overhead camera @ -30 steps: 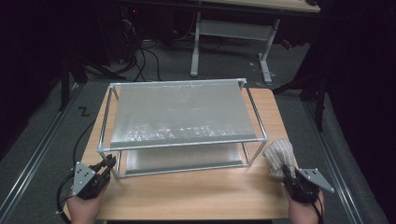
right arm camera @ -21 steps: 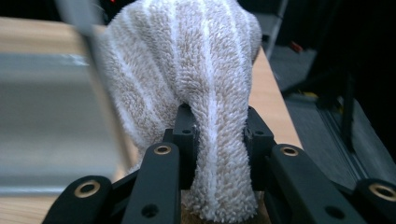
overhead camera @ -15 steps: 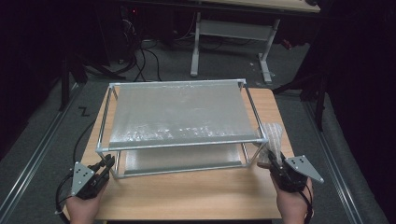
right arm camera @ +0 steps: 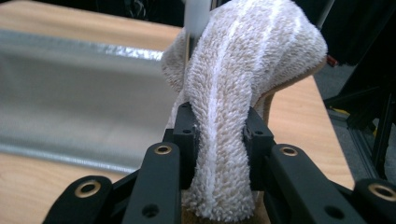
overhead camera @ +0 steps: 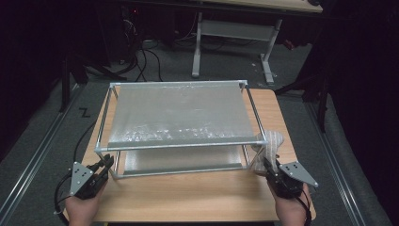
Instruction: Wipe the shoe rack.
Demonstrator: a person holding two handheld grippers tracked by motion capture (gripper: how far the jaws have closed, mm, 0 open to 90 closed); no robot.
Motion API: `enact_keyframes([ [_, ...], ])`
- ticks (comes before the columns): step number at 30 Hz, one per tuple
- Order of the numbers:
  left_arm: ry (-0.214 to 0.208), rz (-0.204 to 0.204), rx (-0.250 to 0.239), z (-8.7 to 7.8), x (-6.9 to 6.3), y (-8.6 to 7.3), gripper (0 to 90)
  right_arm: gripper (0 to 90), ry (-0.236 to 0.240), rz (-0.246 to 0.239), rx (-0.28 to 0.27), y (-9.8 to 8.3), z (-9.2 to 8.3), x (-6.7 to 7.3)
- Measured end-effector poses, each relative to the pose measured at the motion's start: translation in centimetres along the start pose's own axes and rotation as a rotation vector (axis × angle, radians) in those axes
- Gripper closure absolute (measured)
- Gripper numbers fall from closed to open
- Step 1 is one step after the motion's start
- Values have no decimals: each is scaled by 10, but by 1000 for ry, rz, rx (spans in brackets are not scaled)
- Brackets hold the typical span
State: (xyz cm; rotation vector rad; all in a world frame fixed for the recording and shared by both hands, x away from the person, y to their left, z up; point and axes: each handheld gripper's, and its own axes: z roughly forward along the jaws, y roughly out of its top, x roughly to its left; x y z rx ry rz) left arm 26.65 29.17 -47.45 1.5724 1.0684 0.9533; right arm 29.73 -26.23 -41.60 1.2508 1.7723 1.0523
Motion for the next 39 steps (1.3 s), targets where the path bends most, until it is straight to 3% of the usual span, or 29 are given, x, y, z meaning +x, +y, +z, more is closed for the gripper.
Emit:
enact_keyframes([
  [8, -2, 16, -4, 3, 1, 0, 786, 728, 11, -29, 75, -18, 11, 4],
  [9, -3, 16, -4, 3, 1, 0, 786, 728, 18, -30, 108, -25, 17, 4],
  [14, -6, 13, -4, 3, 2, 0, 786, 728, 29, -34, 166, -36, 30, 4],
  [15, -7, 12, -4, 2, 2, 0, 786, 728, 40, -32, 204, -43, 37, 3],
  [21, -8, 9, -3, 2, 2, 0, 786, 727, 62, -30, 260, -54, 47, 2],
  [31, -9, 8, -4, 2, 2, 0, 786, 727, 60, -21, 244, -51, 44, 2],
  [39, -10, 8, -4, 2, 2, 0, 786, 726, 59, -13, 196, -41, 35, 3],
])
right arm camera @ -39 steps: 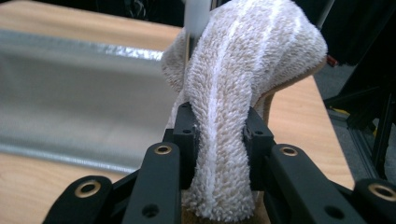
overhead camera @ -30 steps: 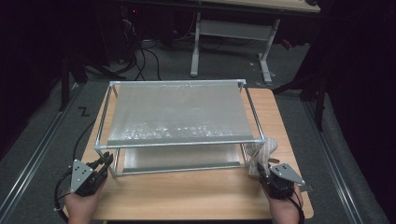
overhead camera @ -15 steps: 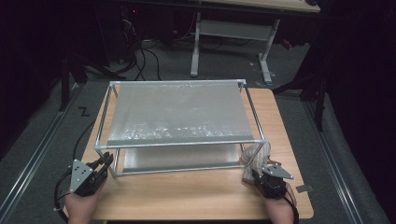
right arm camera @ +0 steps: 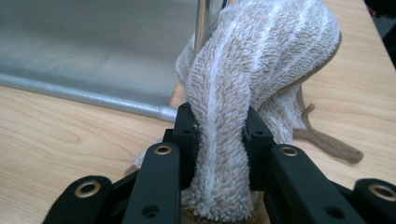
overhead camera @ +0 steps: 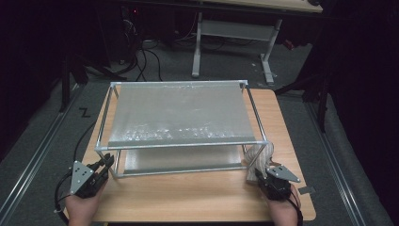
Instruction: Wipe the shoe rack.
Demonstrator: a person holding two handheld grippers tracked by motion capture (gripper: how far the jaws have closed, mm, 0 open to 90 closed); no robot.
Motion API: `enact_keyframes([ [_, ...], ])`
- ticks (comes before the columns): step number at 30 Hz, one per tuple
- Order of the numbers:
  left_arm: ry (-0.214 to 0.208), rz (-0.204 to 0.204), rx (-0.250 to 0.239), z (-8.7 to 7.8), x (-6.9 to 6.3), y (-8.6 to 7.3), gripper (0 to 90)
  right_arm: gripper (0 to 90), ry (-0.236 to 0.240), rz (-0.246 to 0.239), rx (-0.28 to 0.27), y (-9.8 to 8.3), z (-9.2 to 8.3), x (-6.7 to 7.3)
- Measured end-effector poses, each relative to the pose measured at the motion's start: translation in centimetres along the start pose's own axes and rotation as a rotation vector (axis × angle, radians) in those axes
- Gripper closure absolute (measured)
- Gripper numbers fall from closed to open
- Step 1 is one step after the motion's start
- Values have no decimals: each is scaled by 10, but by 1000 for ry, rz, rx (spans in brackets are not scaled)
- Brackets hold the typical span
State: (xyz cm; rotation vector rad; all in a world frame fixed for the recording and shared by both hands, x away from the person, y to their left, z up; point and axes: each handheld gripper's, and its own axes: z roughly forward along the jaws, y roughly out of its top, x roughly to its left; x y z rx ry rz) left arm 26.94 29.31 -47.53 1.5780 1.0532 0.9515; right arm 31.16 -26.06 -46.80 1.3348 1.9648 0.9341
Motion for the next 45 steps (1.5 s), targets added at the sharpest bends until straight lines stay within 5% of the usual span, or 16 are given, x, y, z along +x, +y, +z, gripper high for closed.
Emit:
enact_keyframes([
  [29, -4, -1, 2, 0, 0, 0, 784, 726, -9, 25, -258, 41, -62, -3],
  [35, -5, -1, 3, 0, 1, 0, 784, 726, 4, 12, -207, 34, -50, -1],
  [45, -6, -2, 4, 0, 1, 0, 785, 727, 25, -9, -43, 7, -14, 1],
])
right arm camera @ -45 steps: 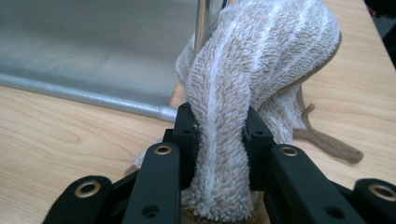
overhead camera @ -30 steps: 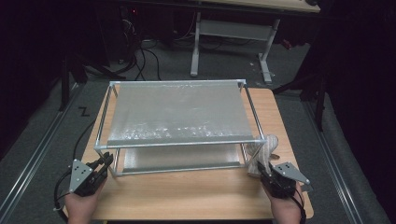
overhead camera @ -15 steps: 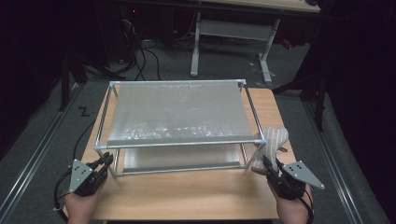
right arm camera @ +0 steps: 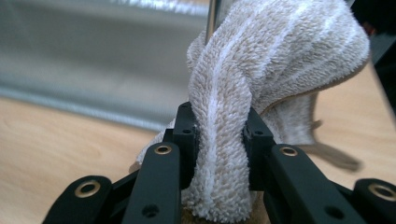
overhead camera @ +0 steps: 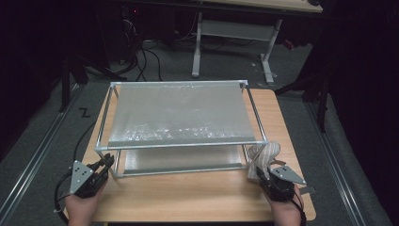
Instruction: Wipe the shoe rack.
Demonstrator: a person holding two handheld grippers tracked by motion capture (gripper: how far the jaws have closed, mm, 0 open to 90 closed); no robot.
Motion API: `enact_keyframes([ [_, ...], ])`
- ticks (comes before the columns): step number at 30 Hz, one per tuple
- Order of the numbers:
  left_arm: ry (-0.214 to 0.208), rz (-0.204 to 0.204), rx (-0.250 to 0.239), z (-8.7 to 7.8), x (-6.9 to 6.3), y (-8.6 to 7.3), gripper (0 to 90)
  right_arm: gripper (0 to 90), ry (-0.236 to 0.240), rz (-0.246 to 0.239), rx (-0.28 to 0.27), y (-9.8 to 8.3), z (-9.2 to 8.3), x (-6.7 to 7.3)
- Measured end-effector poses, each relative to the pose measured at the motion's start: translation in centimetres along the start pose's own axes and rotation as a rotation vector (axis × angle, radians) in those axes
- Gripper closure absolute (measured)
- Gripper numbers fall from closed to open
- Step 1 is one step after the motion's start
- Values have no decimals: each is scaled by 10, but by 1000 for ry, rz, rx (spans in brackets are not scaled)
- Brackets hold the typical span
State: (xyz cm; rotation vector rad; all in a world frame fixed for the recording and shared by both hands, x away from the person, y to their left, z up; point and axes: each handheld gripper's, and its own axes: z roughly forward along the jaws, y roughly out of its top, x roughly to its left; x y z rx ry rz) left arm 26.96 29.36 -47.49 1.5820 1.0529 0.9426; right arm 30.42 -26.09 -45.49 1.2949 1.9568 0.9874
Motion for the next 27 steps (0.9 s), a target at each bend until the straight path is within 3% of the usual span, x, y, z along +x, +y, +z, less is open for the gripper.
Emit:
enact_keyframes([
  [3, -1, -1, 1, 0, 0, 0, 784, 729, 25, 6, 77, -13, 15, 0],
  [4, -1, -2, 2, 0, 0, 0, 784, 729, 25, 6, 77, -13, 15, 0],
  [5, -2, -2, 2, 0, 0, 0, 785, 729, 32, -4, 119, -19, 23, 0],
  [12, -5, -5, 1, 0, 0, 0, 785, 729, 31, -5, 123, -20, 24, 0],
  [16, -7, -7, 0, 0, 1, 0, 786, 728, -2, 8, 98, -19, 18, -9],
  [17, -6, -6, -1, 0, 0, 0, 786, 728, -40, 19, 78, -19, 15, -13],
  [18, -6, -6, -1, 0, 0, 0, 786, 728, -40, 19, 78, -19, 15, -13],
  [21, -7, 0, 2, 0, 0, 0, 786, 727, -109, 7, 41, -18, 17, -20],
  [24, -9, 8, 3, 1, 0, 0, 784, 726, -132, 15, 19, -14, 17, -25],
  [27, -7, 19, 7, 1, 0, 1, 784, 726, -158, 41, -37, -2, 19, -33],
])
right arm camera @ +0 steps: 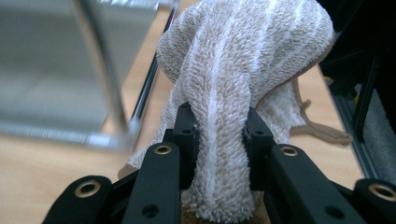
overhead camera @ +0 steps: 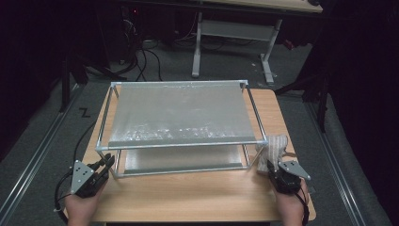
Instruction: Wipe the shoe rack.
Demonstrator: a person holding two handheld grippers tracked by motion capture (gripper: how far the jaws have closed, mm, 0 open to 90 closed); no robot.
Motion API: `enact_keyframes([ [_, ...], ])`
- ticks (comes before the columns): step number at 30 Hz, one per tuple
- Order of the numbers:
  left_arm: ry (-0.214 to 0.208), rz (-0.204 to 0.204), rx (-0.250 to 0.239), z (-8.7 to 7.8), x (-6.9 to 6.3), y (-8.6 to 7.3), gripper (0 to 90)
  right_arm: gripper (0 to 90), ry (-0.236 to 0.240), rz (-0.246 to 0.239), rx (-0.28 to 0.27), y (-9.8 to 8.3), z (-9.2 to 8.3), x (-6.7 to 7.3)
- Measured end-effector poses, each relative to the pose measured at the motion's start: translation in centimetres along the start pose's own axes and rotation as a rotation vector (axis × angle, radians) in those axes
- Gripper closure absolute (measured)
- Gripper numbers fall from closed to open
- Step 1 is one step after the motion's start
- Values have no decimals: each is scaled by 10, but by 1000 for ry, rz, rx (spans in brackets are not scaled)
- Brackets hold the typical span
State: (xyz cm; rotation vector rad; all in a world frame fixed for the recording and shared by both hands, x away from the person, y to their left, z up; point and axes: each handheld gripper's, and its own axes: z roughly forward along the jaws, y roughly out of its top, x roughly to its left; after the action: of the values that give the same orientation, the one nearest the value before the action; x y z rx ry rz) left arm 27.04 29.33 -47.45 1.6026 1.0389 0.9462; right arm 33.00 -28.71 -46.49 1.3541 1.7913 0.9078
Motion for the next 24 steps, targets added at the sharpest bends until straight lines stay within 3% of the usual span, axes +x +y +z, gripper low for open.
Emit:
enact_keyframes([
  [4, 7, -4, 1, -1, -1, 0, 783, 726, 18, -4, -24, 8, 6, 3],
  [6, 9, -1, 3, 0, -1, 0, 784, 726, 69, -22, -25, 11, 13, 13],
  [8, 10, -3, 6, 0, -1, 1, 784, 727, 89, -41, -30, 12, 15, 18],
  [15, 12, -20, 13, 3, -1, 2, 786, 731, 100, -44, -19, 9, 15, 20],
  [24, 4, 29, 54, 25, -2, 11, 775, 731, 90, -37, -10, 0, 4, 14],
])
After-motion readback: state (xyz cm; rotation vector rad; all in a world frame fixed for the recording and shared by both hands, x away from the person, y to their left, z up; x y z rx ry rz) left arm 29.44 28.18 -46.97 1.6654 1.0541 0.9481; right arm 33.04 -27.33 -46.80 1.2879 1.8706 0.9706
